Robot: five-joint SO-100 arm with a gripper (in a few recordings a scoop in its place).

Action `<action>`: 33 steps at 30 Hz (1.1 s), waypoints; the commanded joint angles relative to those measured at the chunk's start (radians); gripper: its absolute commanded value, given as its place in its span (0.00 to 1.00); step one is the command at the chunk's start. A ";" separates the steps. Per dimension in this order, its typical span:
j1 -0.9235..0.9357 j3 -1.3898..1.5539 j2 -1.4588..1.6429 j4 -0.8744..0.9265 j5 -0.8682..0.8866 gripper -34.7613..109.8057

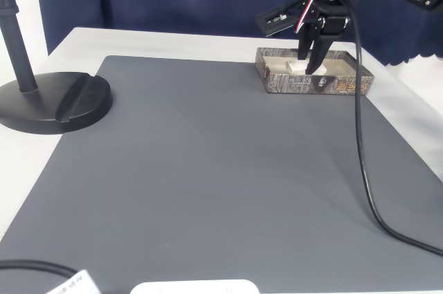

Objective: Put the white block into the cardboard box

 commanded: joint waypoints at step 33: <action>-0.003 -0.048 0.141 -0.080 -0.029 0.48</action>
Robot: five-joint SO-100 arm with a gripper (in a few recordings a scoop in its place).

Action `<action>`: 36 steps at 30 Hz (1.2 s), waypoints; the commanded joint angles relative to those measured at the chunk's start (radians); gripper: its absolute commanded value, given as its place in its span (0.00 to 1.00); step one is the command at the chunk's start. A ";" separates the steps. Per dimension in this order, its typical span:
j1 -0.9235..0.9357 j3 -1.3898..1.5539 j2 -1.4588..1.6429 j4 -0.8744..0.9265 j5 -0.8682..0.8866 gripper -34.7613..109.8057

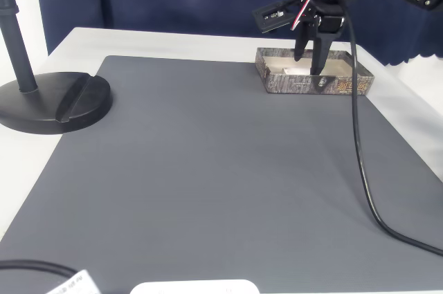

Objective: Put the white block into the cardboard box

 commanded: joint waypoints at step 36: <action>-0.337 0.962 1.020 0.064 -0.707 0.23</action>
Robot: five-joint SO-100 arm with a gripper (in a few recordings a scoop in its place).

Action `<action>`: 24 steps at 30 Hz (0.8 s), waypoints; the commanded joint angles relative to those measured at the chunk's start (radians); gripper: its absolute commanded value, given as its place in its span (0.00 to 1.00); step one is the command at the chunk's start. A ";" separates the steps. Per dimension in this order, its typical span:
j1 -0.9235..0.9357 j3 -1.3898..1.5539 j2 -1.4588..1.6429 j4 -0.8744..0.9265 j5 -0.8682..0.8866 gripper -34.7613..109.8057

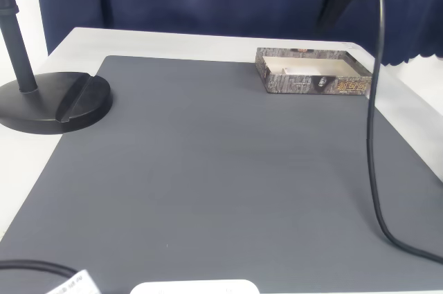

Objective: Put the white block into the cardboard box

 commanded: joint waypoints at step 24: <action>-0.891 0.776 0.721 -0.120 -0.637 0.23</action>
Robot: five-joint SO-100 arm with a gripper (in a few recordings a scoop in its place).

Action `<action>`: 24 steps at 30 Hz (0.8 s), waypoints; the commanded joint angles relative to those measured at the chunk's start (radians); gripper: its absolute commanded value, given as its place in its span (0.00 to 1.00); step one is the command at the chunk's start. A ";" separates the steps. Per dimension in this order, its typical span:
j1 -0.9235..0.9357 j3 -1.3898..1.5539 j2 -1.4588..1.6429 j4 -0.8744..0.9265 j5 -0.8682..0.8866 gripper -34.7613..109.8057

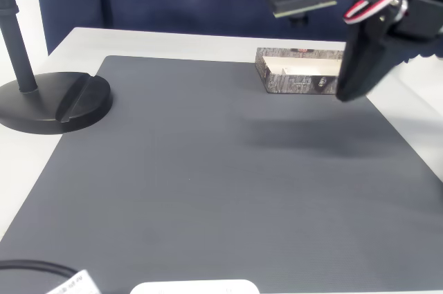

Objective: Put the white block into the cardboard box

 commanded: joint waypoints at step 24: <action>-0.229 0.752 0.759 -0.143 -0.287 0.23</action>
